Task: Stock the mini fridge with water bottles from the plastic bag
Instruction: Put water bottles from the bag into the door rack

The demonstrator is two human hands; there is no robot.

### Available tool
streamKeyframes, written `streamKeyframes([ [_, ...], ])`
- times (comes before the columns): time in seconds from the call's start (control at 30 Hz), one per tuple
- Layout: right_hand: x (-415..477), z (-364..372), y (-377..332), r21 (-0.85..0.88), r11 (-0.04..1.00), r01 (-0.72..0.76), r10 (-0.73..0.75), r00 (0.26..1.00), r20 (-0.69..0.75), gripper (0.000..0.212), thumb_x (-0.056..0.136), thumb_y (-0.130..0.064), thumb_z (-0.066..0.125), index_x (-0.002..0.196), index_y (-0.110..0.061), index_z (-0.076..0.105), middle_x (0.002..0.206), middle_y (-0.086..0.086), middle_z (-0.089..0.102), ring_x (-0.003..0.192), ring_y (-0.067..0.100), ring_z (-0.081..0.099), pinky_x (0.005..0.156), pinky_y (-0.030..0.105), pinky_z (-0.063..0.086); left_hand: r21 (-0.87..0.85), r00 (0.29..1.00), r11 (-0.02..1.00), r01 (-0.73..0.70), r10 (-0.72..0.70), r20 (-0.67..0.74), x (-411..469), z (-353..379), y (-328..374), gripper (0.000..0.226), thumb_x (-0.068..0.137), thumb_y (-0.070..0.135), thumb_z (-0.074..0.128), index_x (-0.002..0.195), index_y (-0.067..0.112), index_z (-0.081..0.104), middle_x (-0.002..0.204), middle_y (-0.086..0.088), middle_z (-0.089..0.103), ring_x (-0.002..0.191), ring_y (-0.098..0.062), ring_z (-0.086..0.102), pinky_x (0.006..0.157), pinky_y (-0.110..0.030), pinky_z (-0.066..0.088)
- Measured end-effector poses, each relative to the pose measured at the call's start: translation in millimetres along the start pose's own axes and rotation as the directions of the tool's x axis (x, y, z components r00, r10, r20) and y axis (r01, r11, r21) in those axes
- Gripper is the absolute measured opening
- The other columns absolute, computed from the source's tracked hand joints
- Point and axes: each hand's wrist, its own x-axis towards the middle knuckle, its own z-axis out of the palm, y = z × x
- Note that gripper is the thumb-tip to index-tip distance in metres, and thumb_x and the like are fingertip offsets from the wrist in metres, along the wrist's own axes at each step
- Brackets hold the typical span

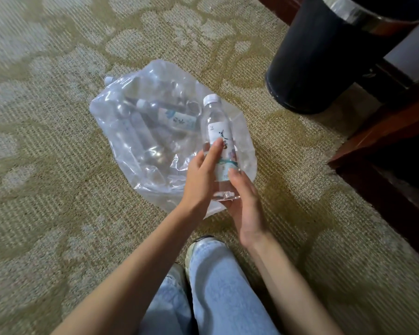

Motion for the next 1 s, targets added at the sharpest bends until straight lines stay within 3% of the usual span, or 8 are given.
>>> streamKeyframes([
  [0.1, 4.3, 4.0, -13.5, -0.006, 1.000, -0.008, 0.008, 1.000, 0.001, 0.042, 0.083, -0.040, 0.062, 0.117, -0.016, 0.062, 0.103, 0.006, 0.071, 0.090, 0.021, 0.069, 0.069, 0.030, 0.055, 0.085, 0.999, 0.995, -0.044, 0.041, 0.036, -6.7, 5.1, 8.0, 0.024, 0.092, 0.031, 0.056, 0.095, 0.008, 0.063, 0.072, 0.003, 0.070, 0.063, -0.010, 0.067, 0.053, -0.020, 0.051],
  [0.27, -8.0, 4.4, -40.3, -0.005, 0.998, 0.069, -0.069, 0.998, 0.001, 0.041, 0.084, -0.043, 0.061, 0.118, -0.020, 0.063, 0.106, 0.006, 0.072, 0.095, 0.024, 0.069, 0.067, 0.033, 0.055, 0.162, 0.986, 0.983, -0.092, 0.067, 0.153, -21.1, 13.4, 39.3, 0.033, 0.089, 0.031, 0.060, 0.111, 0.007, 0.065, 0.102, -0.016, 0.070, 0.079, -0.018, 0.070, 0.060, -0.025, 0.055],
  [0.47, -45.3, 17.6, -108.3, -0.016, 0.981, 0.192, -0.191, 0.981, 0.043, 0.047, 0.086, -0.040, 0.060, 0.124, -0.013, 0.059, 0.105, 0.008, 0.071, 0.092, 0.022, 0.070, 0.066, 0.030, 0.055, 0.235, 0.945, 0.930, -0.282, 0.226, 0.237, -61.5, 39.3, 99.8, 0.040, 0.089, 0.030, 0.061, 0.105, -0.007, 0.061, 0.100, -0.025, 0.066, 0.077, -0.013, 0.065, 0.062, -0.017, 0.051],
  [0.63, -97.6, 33.5, -184.7, -0.062, 0.940, 0.335, -0.328, 0.939, 0.108, 0.046, 0.083, -0.047, 0.061, 0.121, -0.023, 0.059, 0.106, 0.003, 0.072, 0.097, 0.020, 0.070, 0.073, 0.029, 0.056, 0.298, 0.872, 0.848, -0.439, 0.322, 0.368, -111.1, 70.6, 173.6, 0.044, 0.090, 0.035, 0.057, 0.107, -0.006, 0.062, 0.105, -0.024, 0.066, 0.090, -0.027, 0.065, 0.089, -0.039, 0.052],
  [0.77, -155.2, 40.6, -241.6, -0.085, 0.881, 0.466, -0.454, 0.881, 0.132, 0.053, 0.081, -0.048, 0.060, 0.127, -0.022, 0.055, 0.108, 0.000, 0.072, 0.098, 0.017, 0.070, 0.074, 0.032, 0.056, 0.254, 0.792, 0.803, -0.539, 0.381, 0.478, -169.2, 100.2, 221.4, 0.030, 0.090, 0.036, 0.055, 0.103, 0.013, 0.068, 0.098, -0.005, 0.073, 0.089, -0.015, 0.070, 0.077, -0.021, 0.055],
  [0.9, -210.1, 42.1, -280.2, -0.070, 0.827, 0.558, -0.550, 0.828, 0.107, 0.048, 0.080, -0.052, 0.057, 0.122, -0.026, 0.059, 0.104, 0.000, 0.073, 0.095, 0.016, 0.070, 0.070, 0.030, 0.056, 0.224, 0.721, 0.756, -0.614, 0.424, 0.548, -226.0, 126.7, 248.6, 0.029, 0.093, 0.035, 0.053, 0.105, 0.012, 0.067, 0.092, 0.002, 0.073, 0.088, -0.013, 0.070, 0.078, -0.023, 0.053],
  [1.0, -246.9, 42.5, -294.6, -0.030, 0.816, 0.577, -0.576, 0.816, 0.055, 0.039, 0.079, -0.056, 0.056, 0.109, -0.031, 0.062, 0.095, -0.006, 0.074, 0.088, 0.010, 0.072, 0.065, 0.026, 0.057, 0.199, 0.707, 0.753, -0.627, 0.443, 0.551, -265.9, 147.8, 257.3, 0.028, 0.093, 0.032, 0.056, 0.104, 0.009, 0.066, 0.084, 0.003, 0.073, 0.081, -0.011, 0.071, 0.069, -0.021, 0.054],
])
